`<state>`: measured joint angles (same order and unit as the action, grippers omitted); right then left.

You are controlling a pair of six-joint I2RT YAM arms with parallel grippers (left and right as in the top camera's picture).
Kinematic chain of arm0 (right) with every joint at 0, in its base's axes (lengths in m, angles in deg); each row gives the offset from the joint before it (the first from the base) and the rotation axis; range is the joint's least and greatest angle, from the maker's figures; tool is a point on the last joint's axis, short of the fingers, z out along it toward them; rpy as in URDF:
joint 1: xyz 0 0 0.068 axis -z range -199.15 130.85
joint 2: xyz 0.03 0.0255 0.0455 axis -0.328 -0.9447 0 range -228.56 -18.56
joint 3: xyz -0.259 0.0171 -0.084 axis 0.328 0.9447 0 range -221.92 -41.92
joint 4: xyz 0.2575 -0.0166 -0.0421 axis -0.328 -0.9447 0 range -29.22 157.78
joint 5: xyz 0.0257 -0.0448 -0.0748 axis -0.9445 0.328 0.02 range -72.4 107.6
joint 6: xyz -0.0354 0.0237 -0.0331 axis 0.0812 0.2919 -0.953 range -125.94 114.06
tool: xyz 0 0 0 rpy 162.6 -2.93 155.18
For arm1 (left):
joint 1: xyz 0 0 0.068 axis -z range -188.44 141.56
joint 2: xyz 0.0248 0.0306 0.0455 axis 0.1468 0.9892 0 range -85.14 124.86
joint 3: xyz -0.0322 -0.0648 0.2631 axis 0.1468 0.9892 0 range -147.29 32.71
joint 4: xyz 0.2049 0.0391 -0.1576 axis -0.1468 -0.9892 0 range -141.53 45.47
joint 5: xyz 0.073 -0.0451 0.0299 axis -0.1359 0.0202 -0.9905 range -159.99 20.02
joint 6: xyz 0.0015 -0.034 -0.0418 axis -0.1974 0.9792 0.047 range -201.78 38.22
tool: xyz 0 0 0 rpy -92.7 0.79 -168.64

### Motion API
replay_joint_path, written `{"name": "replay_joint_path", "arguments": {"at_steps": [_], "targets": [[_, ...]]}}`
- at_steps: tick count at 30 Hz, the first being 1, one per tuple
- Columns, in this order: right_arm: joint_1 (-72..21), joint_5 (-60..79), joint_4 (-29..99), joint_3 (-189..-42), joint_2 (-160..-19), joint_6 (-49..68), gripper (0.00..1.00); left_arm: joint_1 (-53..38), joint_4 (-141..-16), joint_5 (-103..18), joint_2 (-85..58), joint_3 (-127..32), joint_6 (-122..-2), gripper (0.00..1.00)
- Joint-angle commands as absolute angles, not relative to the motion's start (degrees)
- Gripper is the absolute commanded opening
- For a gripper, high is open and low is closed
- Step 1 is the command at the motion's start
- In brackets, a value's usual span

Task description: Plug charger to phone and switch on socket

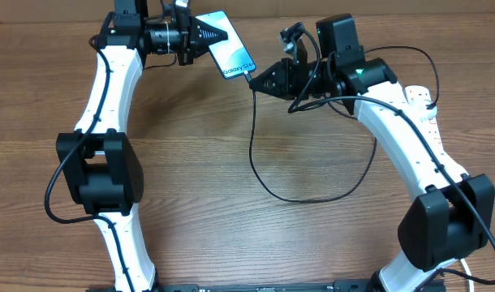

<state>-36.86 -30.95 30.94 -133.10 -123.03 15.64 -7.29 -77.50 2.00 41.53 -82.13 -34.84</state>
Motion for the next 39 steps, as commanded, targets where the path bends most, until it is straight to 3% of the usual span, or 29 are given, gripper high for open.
{"name": "replay_joint_path", "arguments": {"at_steps": [1, 39], "targets": [[-36.54, -30.67, 31.31, -133.06, -122.28, 15.01, 0.04, -6.92, -77.28, 4.60, 40.85, -82.83, -33.95, 0.04], [-36.93, -31.34, 29.78, -133.06, -122.28, 15.01, 0.04, -6.92, -77.28, 3.05, 40.85, -82.83, -33.97, 0.04]]}}
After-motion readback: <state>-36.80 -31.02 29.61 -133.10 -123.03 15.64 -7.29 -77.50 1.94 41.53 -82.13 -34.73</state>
